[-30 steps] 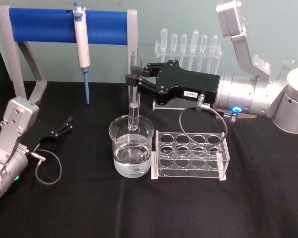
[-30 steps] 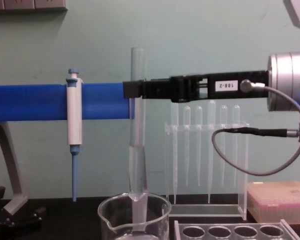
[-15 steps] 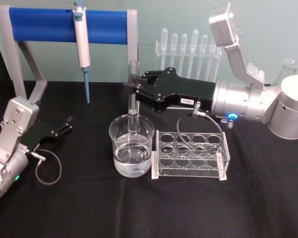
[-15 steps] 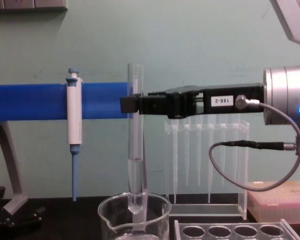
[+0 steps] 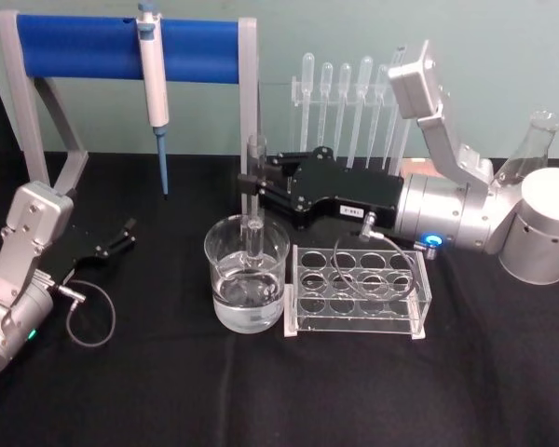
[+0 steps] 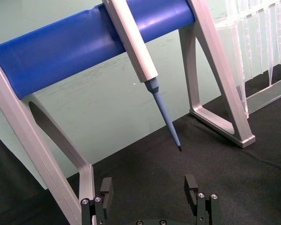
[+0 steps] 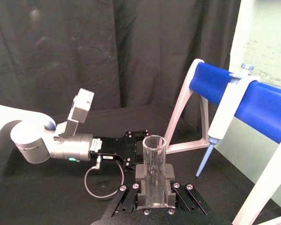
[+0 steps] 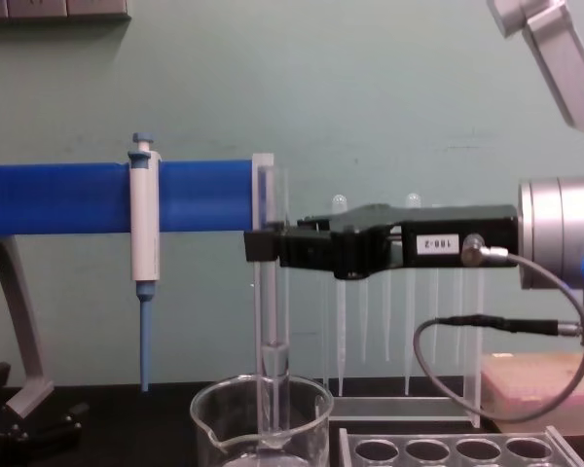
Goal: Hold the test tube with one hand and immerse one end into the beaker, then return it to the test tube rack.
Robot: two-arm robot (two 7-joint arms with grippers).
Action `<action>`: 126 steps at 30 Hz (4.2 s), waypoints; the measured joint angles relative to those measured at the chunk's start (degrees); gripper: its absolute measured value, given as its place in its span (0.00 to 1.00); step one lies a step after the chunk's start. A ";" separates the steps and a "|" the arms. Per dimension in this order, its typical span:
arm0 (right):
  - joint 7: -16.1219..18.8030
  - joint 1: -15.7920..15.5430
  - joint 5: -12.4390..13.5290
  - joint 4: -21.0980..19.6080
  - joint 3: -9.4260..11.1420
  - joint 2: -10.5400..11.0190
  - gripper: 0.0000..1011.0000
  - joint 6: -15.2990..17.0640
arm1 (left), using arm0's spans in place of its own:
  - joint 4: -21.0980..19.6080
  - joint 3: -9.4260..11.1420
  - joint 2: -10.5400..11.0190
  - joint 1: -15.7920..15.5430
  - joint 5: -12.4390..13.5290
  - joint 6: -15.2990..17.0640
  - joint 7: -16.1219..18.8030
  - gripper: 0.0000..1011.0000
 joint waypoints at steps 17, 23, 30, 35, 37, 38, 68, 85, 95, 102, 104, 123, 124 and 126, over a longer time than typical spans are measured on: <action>-0.70 -3.44 -2.94 1.79 0.95 -1.50 0.22 -2.25 | 0.00 0.00 0.00 0.00 0.00 0.00 0.00 0.99; -0.75 -4.30 -3.73 2.63 1.10 -2.16 0.22 -2.34 | 0.00 0.00 0.00 0.00 0.00 0.00 0.00 0.99; -0.69 -5.01 -4.75 3.29 1.27 -2.73 0.22 -2.78 | 0.00 0.00 0.00 0.00 0.00 0.00 0.00 0.99; -0.87 -5.58 -5.38 3.67 1.48 -3.03 0.22 -3.00 | 0.00 0.00 0.00 0.00 0.00 0.00 0.00 0.99; -0.91 -5.85 -5.60 3.97 1.59 -3.20 0.22 -3.04 | 0.00 0.00 0.00 0.00 0.00 0.00 0.00 0.99; -0.91 -5.99 -5.71 4.16 1.67 -3.30 0.22 -3.09 | 0.00 0.00 0.00 0.00 0.00 0.00 0.00 0.99; -0.40 -6.46 -6.28 5.12 2.25 -4.01 0.22 -3.27 | 0.00 0.00 0.00 0.00 0.00 0.00 0.00 0.99; -0.41 -6.46 -6.25 5.05 2.18 -3.95 0.22 -3.27 | 0.00 0.00 0.00 0.00 0.00 0.00 0.00 0.99; -0.41 -6.45 -6.22 5.05 2.18 -3.95 0.22 -3.27 | 0.00 0.00 0.00 0.00 0.00 0.00 0.00 0.99; -0.41 -6.45 -6.21 5.05 2.18 -3.95 0.22 -3.27 | 0.00 0.00 0.00 0.00 0.00 0.00 0.00 0.99; -0.41 -6.46 -6.22 5.05 2.18 -3.95 0.22 -3.27 | 0.00 0.00 0.00 0.00 0.00 0.00 0.00 0.99; -0.41 -6.46 -6.22 5.05 2.18 -3.95 0.22 -3.27 | 0.00 0.00 0.00 0.00 0.00 0.00 0.00 0.99; -0.41 -6.45 -6.22 5.05 2.17 -3.95 0.22 -3.27 | 0.00 0.00 0.00 0.00 0.00 0.00 0.00 0.99; -0.41 -6.46 -6.22 5.05 2.18 -3.95 0.22 -3.27 | 0.00 0.00 0.00 0.00 0.00 0.00 0.00 0.99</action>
